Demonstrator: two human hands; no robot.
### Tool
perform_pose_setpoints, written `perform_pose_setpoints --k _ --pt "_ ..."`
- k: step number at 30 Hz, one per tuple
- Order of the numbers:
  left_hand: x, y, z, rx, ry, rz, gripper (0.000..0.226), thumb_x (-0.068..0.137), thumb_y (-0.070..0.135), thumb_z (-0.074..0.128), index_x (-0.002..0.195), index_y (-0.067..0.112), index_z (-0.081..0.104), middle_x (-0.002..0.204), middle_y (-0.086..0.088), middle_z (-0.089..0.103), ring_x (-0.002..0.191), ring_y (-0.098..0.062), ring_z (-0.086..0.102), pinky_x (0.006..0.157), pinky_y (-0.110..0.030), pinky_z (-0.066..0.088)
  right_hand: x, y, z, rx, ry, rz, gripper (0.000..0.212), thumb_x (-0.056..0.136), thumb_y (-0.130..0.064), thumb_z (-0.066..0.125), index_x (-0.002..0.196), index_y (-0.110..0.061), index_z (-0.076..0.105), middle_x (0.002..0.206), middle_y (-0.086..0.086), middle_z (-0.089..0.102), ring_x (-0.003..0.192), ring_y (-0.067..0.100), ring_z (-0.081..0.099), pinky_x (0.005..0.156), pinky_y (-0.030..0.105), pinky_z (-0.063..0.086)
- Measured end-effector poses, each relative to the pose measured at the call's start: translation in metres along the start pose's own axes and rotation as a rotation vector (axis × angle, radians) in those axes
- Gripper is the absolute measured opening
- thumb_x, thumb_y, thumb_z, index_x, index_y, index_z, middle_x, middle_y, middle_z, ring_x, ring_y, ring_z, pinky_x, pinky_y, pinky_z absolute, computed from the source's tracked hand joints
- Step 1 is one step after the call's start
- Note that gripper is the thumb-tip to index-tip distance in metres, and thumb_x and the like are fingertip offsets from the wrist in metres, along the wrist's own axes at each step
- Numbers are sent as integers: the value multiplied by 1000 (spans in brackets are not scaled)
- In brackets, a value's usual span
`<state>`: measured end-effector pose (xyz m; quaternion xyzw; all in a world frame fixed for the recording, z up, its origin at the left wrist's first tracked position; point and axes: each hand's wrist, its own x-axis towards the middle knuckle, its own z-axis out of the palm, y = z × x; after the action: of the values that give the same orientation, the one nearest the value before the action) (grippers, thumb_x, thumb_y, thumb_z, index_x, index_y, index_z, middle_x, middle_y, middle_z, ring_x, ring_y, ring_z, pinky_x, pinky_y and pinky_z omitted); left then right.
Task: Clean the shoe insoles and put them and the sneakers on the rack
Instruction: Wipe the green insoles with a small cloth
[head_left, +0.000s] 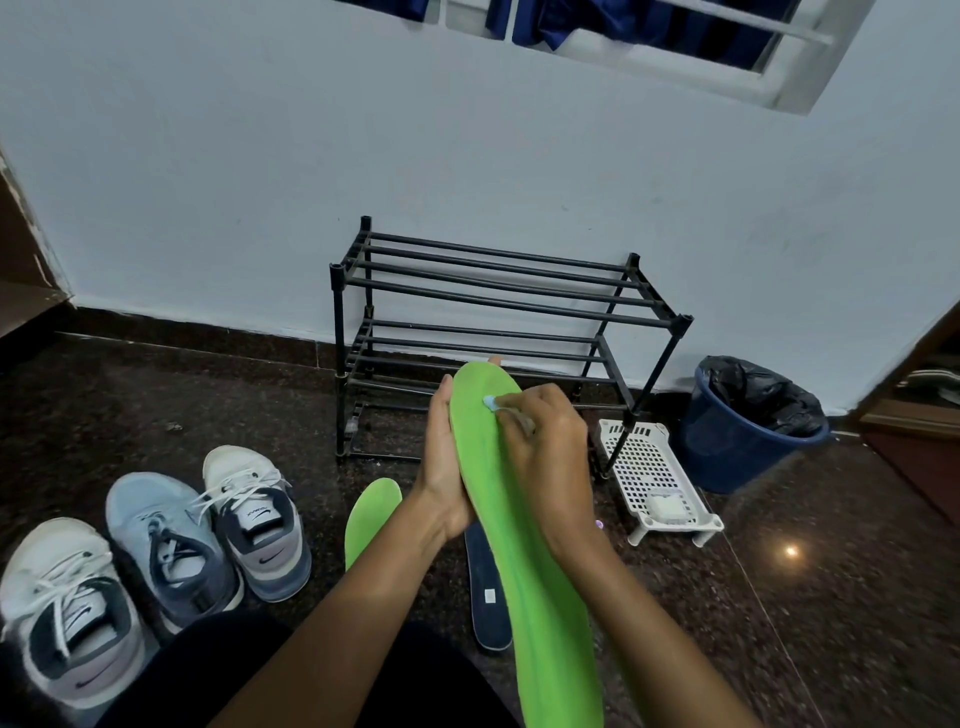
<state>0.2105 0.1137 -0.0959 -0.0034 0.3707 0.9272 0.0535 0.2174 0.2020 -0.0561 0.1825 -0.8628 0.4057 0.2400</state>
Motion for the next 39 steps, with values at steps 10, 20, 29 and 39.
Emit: perform_pose_setpoints --k 10,20,29,39 --pt "-1 0 3 3 11 -8 52 96 53 22 129 28 55 93 -7 70 78 -16 68 66 -26 57 -4 -3 2 0 -25 17 9 84 -6 61 88 -2 69 82 0 49 74 10 50 64 10 36" --pt "-4 2 5 -24 43 -14 56 96 55 20 131 28 54 129 -23 55 122 -39 50 109 -52 34 -17 -11 10 110 -60 23 12 82 0 61 89 -3 70 79 -5 47 74 -6 46 69 0 33" --pt "-3 -1 6 24 23 -2 50 97 50 22 126 28 56 94 -3 72 80 -13 70 66 -24 57 6 -2 6 8 9 56 13 86 -7 60 95 -4 68 82 0 50 77 10 49 66 7 37" --pt "-8 3 10 13 11 -47 61 96 53 21 130 15 54 84 -6 73 70 -16 70 57 -26 56 10 6 -7 130 -125 152 32 79 -5 67 111 -12 64 88 -1 60 76 3 55 68 6 41"
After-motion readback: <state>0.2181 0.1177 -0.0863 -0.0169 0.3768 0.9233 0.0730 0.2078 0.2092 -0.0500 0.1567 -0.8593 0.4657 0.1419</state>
